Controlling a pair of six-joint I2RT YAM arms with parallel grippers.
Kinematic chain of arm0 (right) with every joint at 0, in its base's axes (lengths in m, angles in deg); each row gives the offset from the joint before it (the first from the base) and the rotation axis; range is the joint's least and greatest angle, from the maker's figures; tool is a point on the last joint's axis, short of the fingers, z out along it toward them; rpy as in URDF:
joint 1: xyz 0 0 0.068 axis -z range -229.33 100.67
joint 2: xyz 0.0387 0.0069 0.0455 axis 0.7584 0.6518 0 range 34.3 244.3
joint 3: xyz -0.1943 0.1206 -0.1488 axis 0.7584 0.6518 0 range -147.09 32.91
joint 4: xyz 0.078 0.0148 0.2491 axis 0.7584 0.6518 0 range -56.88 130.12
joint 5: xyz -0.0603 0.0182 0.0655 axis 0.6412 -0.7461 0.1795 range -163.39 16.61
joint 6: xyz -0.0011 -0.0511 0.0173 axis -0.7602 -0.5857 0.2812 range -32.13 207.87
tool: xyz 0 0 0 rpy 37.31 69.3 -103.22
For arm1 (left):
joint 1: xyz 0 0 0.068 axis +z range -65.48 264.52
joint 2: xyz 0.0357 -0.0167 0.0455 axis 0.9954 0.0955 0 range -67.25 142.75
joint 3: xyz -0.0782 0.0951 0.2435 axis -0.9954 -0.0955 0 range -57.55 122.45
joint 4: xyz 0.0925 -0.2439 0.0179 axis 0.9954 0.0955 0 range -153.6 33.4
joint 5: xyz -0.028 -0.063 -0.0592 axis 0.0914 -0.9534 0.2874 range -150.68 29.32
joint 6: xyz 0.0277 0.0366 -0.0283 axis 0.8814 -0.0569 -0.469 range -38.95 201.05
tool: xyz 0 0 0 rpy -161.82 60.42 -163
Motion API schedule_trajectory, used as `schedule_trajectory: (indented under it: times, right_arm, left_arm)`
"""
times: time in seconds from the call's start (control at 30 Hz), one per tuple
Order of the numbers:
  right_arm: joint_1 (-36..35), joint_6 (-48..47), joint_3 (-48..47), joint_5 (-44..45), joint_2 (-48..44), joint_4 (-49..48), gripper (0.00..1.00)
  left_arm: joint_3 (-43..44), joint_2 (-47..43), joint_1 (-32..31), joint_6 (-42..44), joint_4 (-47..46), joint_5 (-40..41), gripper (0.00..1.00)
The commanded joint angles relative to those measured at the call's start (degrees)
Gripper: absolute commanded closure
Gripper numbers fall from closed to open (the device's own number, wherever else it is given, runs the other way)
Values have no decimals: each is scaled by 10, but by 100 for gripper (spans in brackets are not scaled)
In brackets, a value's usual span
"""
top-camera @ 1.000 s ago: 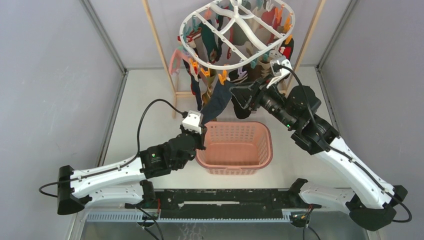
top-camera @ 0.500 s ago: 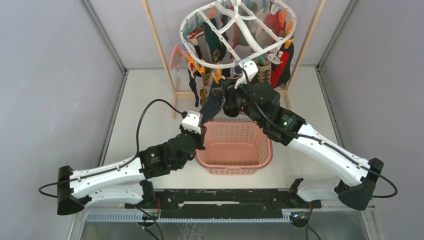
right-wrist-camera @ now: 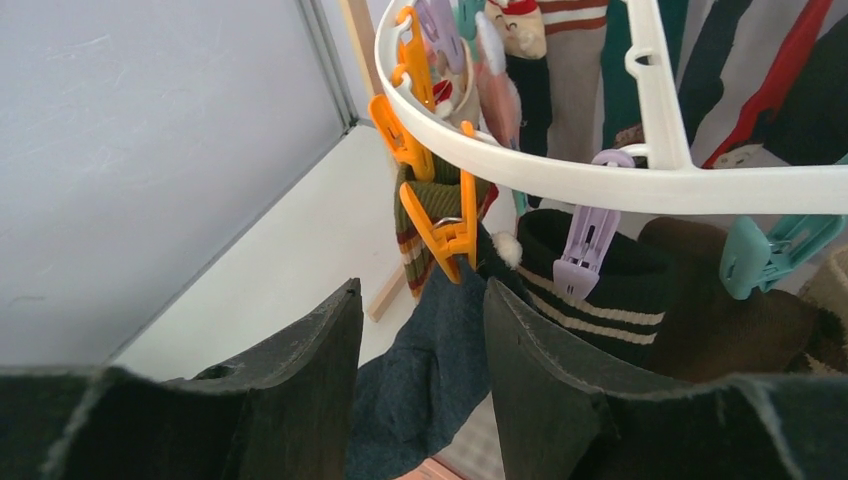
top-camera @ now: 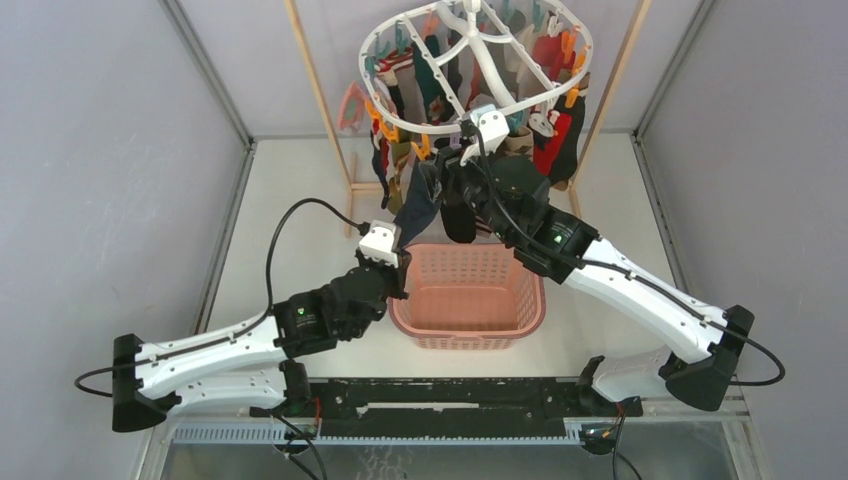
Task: Remove the socks clipped to the hanger
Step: Remove the sock from the hanger.
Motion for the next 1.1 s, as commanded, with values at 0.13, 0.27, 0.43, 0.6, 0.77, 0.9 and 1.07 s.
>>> schedule_trajectory:
  times: [0.13, 0.27, 0.43, 0.6, 0.77, 0.9, 1.07]
  right_arm:
    - [-15, -12, -37, -2, 25, -31, 44]
    - [-18, -16, -54, 9, 42, -28, 44]
    - [-18, -13, -74, 28, 66, -22, 43]
    - [-17, -8, -83, 37, 82, -23, 43]
    - [-14, 0, -91, 44, 96, -24, 42]
    - [-10, 5, -93, 43, 102, -31, 42]
    - [-4, 6, -105, 41, 118, -35, 42]
  left_arm:
    - [34, -19, 3, 8, -5, -8, 100]
    - [33, -20, 3, 6, -5, -12, 100]
    - [26, -25, 2, 2, -5, -15, 100]
    - [20, -31, 3, 0, -4, -18, 100]
    - [16, -36, 3, -1, -2, -18, 100]
    - [13, -42, 3, -1, -1, -18, 100]
    - [11, -45, 3, 0, 1, -19, 100]
